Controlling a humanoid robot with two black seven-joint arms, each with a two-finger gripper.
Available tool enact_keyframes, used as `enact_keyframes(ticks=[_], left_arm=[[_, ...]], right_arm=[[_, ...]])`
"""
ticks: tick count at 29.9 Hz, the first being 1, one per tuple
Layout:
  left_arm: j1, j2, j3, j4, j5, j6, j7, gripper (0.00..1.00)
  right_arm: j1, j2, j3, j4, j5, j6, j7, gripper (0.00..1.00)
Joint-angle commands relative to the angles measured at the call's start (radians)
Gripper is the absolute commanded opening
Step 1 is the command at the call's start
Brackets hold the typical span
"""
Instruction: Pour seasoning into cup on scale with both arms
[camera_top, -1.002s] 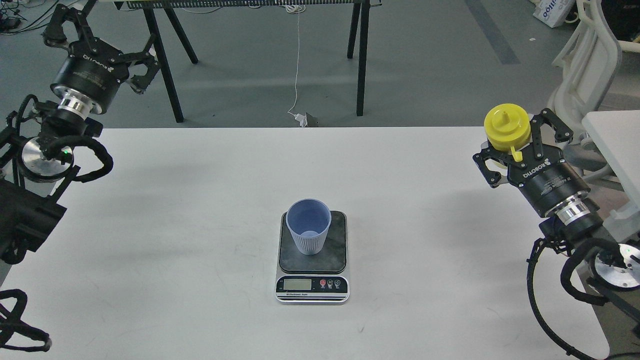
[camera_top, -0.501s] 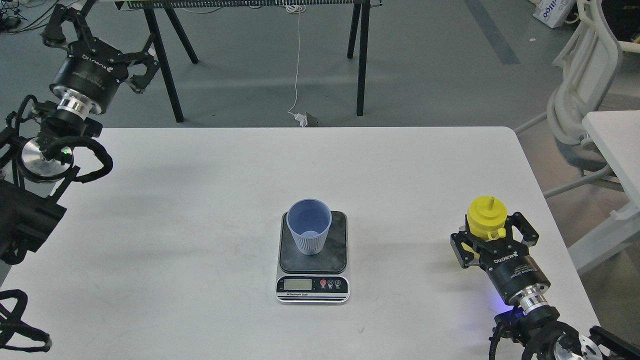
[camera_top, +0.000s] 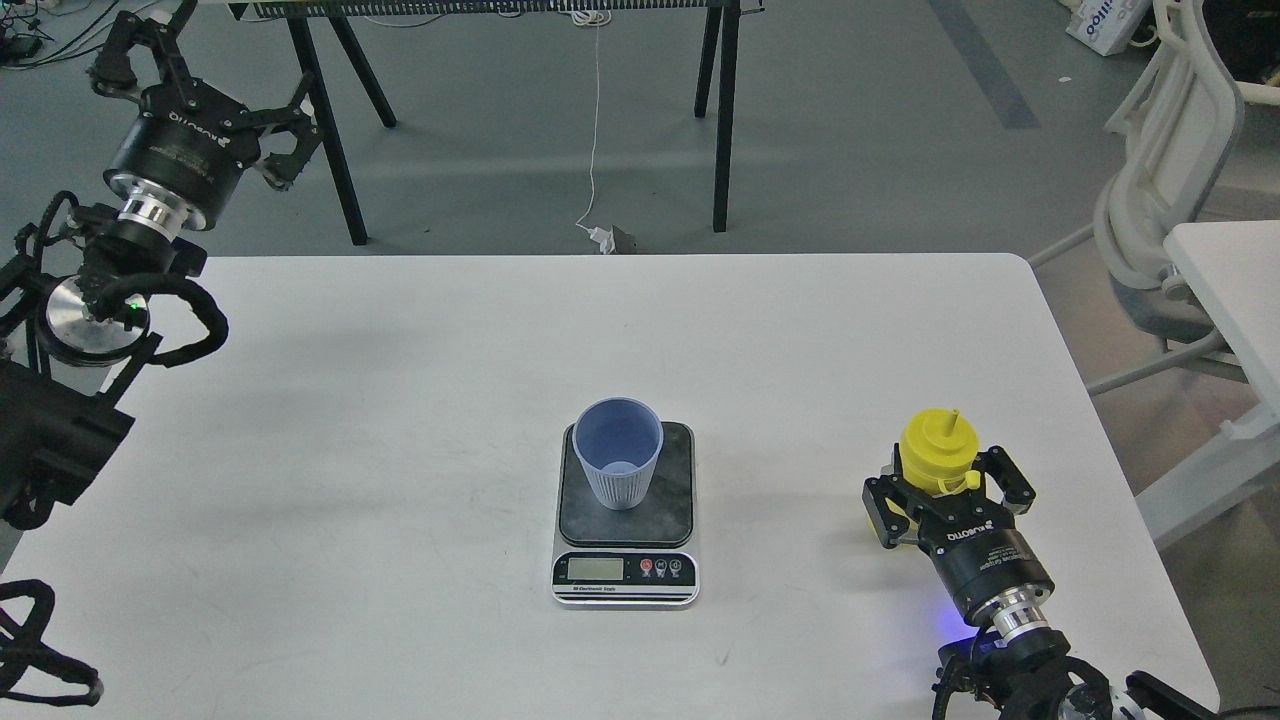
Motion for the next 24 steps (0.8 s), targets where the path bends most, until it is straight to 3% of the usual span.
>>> enact_keyframes(ticks=[1,8,16,24], left_arm=[[-0.002,0.000,0.000,-0.001,0.000,0.003,0.000,1.00],[-0.002,0.001,-0.002,-0.003,0.000,0.003,-0.001,1.00],[0.000,0.003,-0.005,-0.004,0.000,0.003,-0.001,1.00],[-0.002,0.003,-0.008,-0.004,0.000,-0.001,0.000,1.00]], right_arm=[[-0.008,-0.005,0.000,0.001,-0.001,0.000,0.001,0.69],[-0.056,-0.027,0.011,0.016,-0.001,0.000,0.005,0.94],[-0.174,-0.105,0.003,0.053,-0.013,0.000,0.008,0.98],[-0.316,-0.281,0.011,0.105,-0.042,0.000,0.011,0.98]])
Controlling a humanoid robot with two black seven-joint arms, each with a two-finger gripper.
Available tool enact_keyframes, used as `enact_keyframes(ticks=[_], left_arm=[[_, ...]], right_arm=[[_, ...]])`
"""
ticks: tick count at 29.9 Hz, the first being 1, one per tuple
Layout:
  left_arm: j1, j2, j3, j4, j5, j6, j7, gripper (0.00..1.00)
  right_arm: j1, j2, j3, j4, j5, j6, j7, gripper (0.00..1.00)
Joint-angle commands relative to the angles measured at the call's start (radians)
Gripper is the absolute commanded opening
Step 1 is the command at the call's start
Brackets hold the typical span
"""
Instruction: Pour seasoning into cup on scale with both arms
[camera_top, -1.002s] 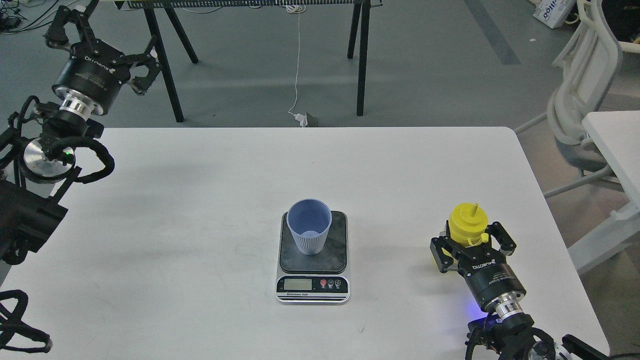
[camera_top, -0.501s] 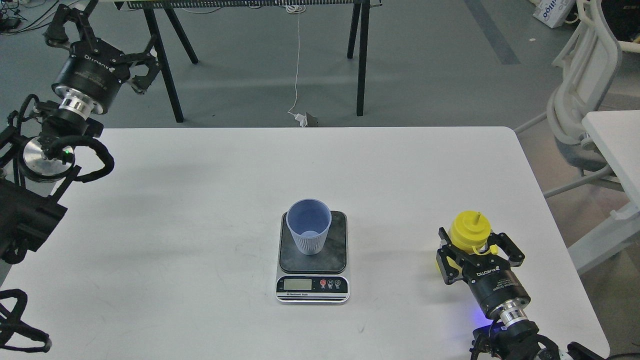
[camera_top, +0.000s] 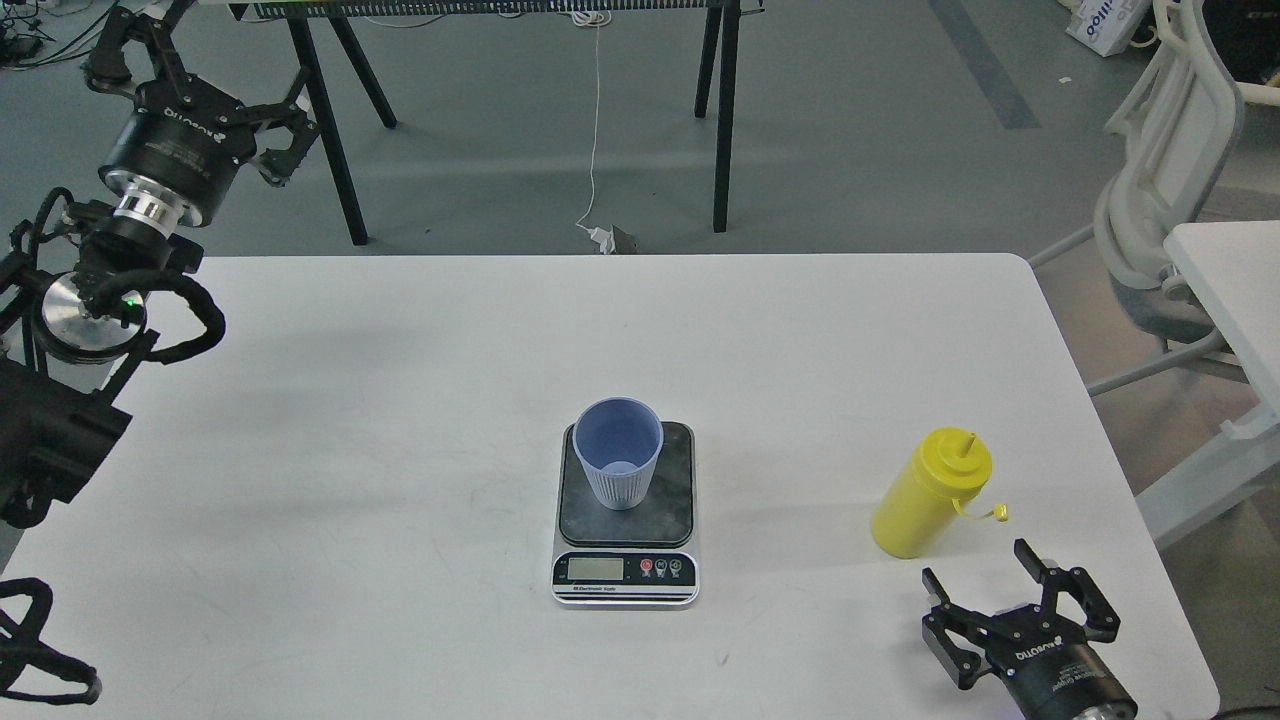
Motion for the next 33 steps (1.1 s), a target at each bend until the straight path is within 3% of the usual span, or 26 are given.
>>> enact_keyframes(ticks=[1,6,10,16,23,27,33], left_arm=[[0.000,0.000,0.001,0.000,0.000,-0.001,0.002,1.00],[-0.001,0.006,0.001,0.000,0.000,0.000,0.002,1.00],[-0.001,0.005,0.002,0.000,0.000,0.002,0.003,1.00],[0.000,0.003,0.007,0.000,0.000,0.002,0.003,1.00],[0.002,0.005,0.007,0.001,0.000,0.000,0.003,1.00],[0.009,0.002,0.014,0.006,0.003,0.000,0.005,1.00],[0.042,-0.001,0.014,0.015,0.003,-0.006,0.005,1.00]], right_arm=[[-0.028,-0.104,0.010,0.004,-0.008,0.000,0.004,0.98],[-0.027,-0.233,0.143,-0.045,-0.013,0.000,0.018,0.98],[0.063,-0.263,0.242,-0.145,-0.054,0.000,0.018,0.99],[0.381,-0.217,0.247,-0.396,-0.177,0.000,0.002,0.99],[0.774,-0.165,0.047,-0.488,-0.197,0.000,-0.013,0.99],[0.909,-0.020,0.042,-0.547,-0.197,0.000,-0.022,0.99],[1.015,0.050,0.040,-0.611,-0.197,0.000,-0.022,0.99]])
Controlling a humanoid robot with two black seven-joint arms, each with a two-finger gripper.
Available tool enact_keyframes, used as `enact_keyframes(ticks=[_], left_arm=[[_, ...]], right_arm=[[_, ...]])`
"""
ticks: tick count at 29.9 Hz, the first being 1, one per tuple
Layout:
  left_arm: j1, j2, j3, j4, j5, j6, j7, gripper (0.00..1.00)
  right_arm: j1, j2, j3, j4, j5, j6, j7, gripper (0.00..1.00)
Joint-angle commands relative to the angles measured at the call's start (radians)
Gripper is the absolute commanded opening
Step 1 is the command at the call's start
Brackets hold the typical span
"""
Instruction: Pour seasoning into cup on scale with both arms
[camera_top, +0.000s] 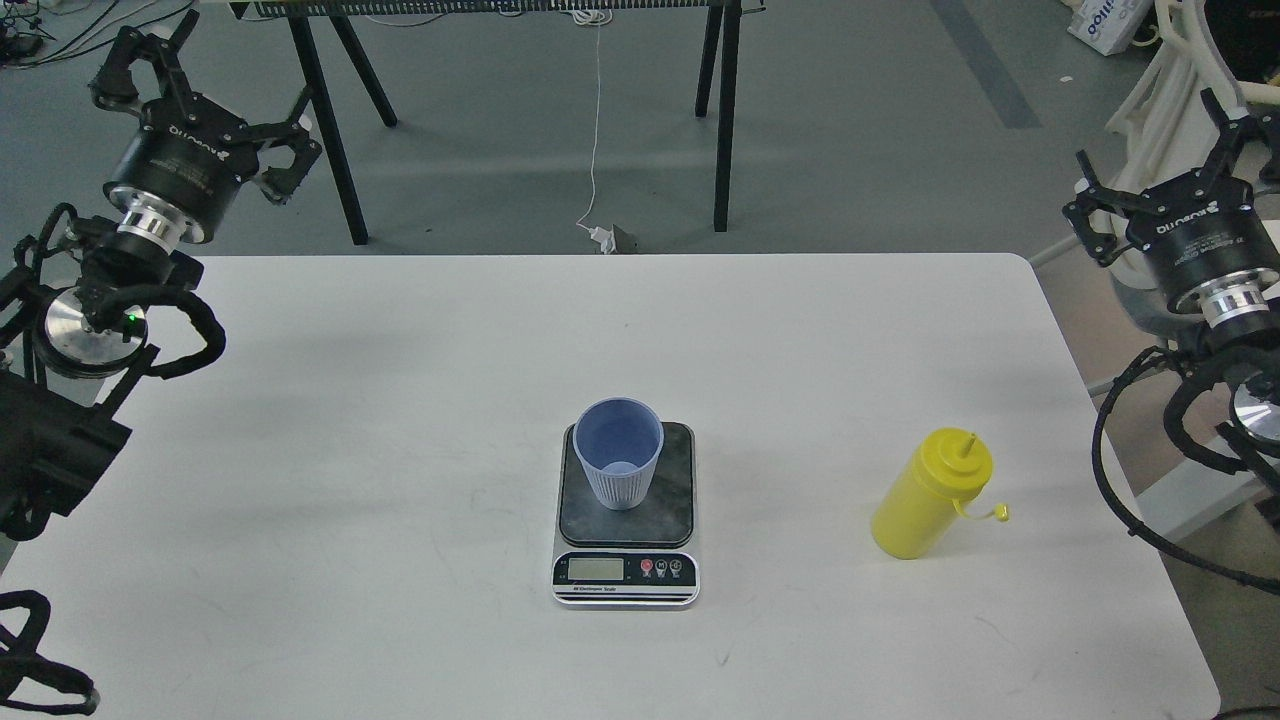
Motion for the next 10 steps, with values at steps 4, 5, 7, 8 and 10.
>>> enact_keyframes(ticks=[4,5,7,8,10], left_arm=[[0.011,-0.010,-0.001,0.004,-0.001,-0.001,-0.003,1.00],[0.011,-0.012,-0.001,0.003,-0.001,-0.001,-0.003,1.00],[0.016,-0.013,-0.003,0.003,-0.002,-0.003,-0.005,1.00],[0.017,-0.013,-0.003,0.003,-0.002,-0.004,-0.005,1.00],[0.017,-0.013,-0.005,0.003,-0.002,-0.004,-0.005,1.00]], right_arm=[[0.090,0.067,0.010,-0.056,0.000,0.000,0.001,0.99],[0.095,0.070,0.014,-0.067,0.000,0.000,0.001,0.99],[0.099,0.086,0.029,-0.079,0.000,0.000,0.001,0.99],[0.101,0.092,0.036,-0.079,0.000,0.000,0.001,0.99],[0.115,0.095,0.043,-0.079,0.000,0.000,0.001,0.99]])
